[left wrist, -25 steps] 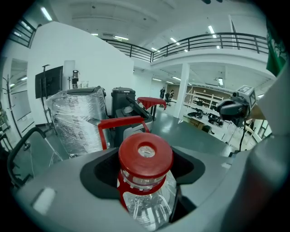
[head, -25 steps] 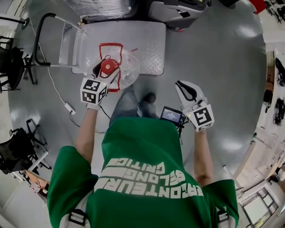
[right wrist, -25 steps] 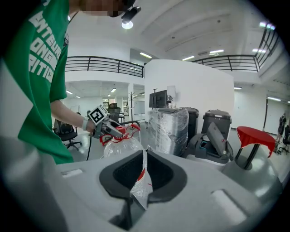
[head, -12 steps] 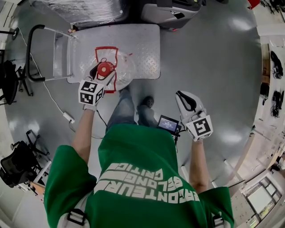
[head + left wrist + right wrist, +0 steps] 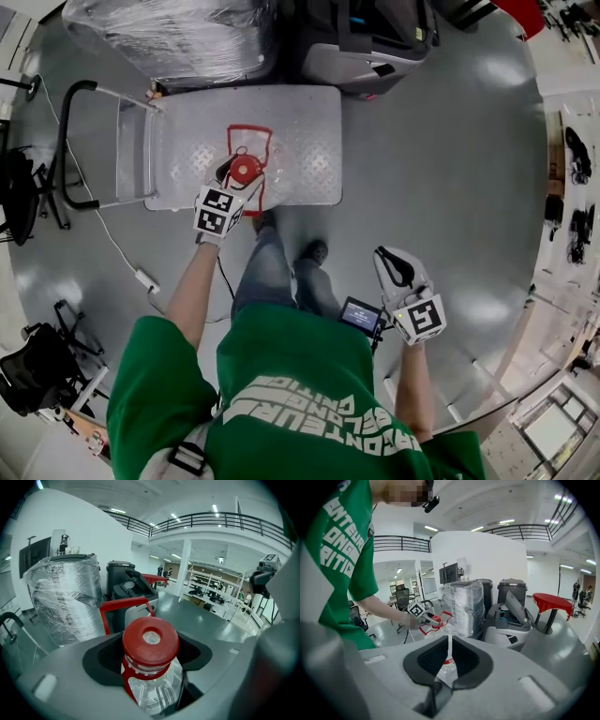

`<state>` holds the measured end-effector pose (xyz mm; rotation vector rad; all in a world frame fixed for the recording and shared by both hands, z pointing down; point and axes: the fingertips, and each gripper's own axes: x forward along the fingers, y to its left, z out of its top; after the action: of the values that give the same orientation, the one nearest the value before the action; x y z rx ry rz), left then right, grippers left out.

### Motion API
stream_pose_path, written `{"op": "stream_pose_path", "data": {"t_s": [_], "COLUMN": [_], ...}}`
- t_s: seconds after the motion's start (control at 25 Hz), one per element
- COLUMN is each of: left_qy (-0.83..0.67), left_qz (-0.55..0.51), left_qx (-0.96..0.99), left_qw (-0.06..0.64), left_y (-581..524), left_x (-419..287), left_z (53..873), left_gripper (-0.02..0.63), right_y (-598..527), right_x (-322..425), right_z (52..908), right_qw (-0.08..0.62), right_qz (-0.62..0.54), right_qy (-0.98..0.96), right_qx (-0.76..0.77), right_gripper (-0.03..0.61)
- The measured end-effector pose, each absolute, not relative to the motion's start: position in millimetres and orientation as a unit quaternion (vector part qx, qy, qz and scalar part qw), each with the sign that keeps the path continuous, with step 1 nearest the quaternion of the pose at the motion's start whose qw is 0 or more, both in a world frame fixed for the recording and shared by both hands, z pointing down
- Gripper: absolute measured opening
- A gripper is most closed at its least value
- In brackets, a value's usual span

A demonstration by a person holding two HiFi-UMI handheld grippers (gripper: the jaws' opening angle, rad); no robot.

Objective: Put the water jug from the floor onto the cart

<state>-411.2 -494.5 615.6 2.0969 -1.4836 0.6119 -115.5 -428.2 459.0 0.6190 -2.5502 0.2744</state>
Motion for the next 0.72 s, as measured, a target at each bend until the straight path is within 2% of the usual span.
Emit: {"op": "stream_pose_path", "data": {"t_s": [0.72], "left_qy": [-0.491], "left_qz": [0.284], "left_qx": [0.781], "left_qw": [0.263], "left_y": [-573], "left_x": [-417], "left_z": [759], "left_gripper": [0.342], "right_y": [-433], "right_x": [-127], "right_z": [476], "right_qw": [0.297], "right_qz": [0.113], "right_qy": [-0.913], "right_qx": [0.257], "right_gripper": [0.017]}}
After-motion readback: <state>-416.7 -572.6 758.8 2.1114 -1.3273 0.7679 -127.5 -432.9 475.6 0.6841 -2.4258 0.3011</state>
